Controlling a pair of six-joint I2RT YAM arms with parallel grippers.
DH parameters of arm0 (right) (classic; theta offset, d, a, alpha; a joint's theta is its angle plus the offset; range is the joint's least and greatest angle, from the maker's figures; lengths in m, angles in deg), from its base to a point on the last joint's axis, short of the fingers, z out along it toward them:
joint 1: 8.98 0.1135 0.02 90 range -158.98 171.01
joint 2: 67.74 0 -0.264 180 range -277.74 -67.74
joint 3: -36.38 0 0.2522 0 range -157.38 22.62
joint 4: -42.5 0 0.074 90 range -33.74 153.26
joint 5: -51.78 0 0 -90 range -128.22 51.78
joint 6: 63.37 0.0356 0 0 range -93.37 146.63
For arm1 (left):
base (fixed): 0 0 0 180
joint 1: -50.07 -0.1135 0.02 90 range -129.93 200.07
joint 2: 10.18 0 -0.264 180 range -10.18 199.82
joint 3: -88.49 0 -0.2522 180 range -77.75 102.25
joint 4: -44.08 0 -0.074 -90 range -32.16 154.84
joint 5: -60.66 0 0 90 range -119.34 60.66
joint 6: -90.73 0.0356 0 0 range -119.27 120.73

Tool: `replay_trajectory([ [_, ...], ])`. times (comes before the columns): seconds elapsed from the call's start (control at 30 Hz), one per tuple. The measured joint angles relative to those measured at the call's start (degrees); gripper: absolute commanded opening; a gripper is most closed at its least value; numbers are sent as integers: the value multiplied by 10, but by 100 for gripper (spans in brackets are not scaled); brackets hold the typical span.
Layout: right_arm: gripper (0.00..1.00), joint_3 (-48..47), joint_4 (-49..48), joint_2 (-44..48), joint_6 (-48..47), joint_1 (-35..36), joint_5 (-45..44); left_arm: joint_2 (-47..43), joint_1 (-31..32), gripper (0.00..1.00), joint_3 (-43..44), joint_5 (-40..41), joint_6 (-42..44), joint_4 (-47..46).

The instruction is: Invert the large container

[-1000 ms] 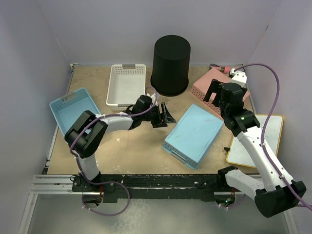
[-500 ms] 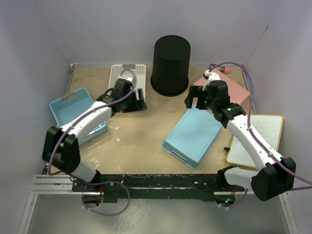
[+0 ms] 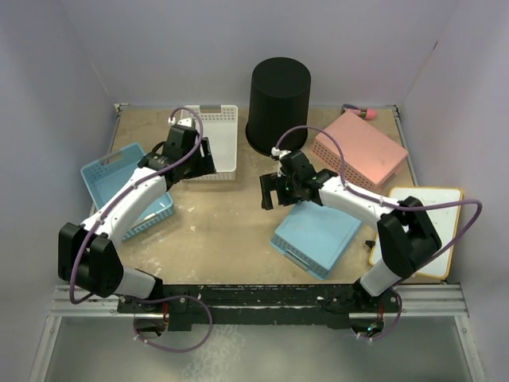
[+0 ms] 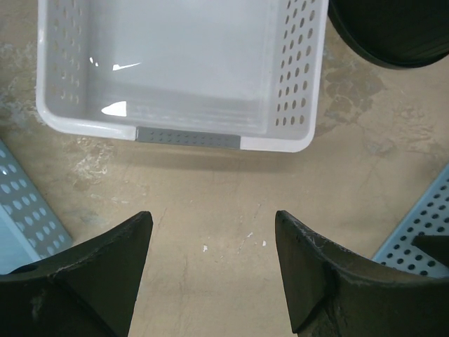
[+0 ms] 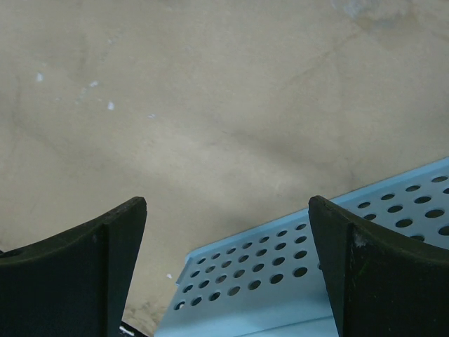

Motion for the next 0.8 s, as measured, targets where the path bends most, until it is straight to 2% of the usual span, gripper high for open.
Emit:
replay_trajectory([
  [0.23,100,26,46,30,4,-1,-63,28,0,68,21,36,2,9],
  [0.4,100,26,55,67,4,-1,-88,69,0,68,50,38,12,-22],
  [0.7,100,26,19,160,19,-1,-135,257,33,67,217,35,40,-55],
  [0.8,100,26,18,176,22,-1,-148,314,48,62,261,35,45,-61],
])
